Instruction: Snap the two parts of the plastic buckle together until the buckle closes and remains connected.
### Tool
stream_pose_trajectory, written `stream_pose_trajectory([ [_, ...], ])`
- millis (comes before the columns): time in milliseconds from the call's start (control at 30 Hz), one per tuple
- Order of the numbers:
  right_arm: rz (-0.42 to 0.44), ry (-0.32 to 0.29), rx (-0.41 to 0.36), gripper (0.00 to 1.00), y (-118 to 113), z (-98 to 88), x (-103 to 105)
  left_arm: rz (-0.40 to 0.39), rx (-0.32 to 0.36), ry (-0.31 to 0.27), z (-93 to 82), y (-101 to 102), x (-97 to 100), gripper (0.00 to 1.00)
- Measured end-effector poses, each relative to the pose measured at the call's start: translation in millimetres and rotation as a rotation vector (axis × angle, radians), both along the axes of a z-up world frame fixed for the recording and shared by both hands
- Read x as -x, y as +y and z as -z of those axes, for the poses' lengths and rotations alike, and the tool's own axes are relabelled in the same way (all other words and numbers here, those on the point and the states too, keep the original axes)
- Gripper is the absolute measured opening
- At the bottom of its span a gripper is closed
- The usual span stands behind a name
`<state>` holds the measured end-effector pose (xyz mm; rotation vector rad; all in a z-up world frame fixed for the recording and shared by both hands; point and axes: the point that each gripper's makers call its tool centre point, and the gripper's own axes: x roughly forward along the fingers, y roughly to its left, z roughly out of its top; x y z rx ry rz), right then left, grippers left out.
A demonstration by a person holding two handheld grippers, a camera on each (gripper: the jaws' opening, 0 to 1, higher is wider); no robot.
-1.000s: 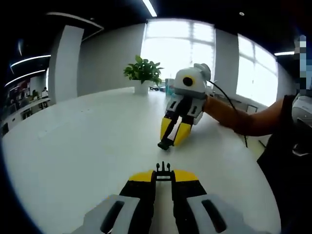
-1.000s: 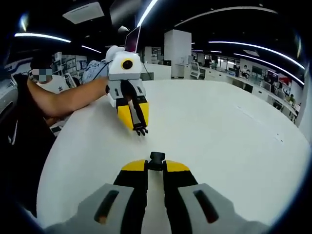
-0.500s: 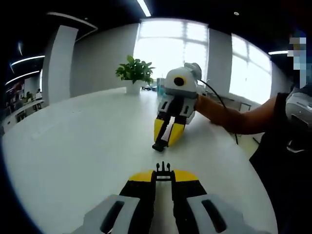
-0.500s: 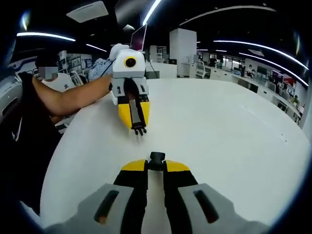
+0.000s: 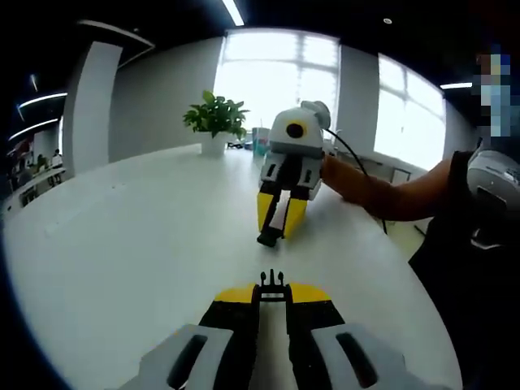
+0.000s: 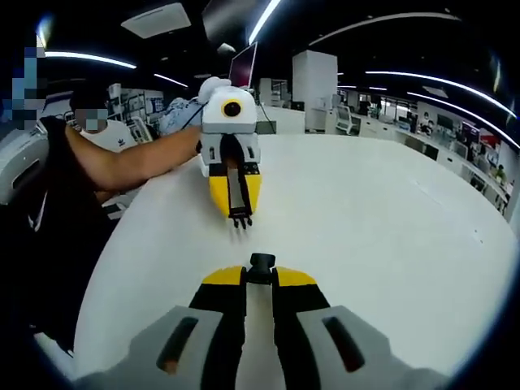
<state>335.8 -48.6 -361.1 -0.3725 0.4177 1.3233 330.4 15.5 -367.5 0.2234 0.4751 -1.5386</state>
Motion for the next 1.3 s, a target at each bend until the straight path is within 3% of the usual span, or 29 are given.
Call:
stream_pose_trajectory([
  [1300, -0.075, 0.032, 0.025, 0.09, 0.0, 11.7, 20.4, 0.041, -0.039, -0.022, 7.6, 0.2, 7.8, 0.11],
])
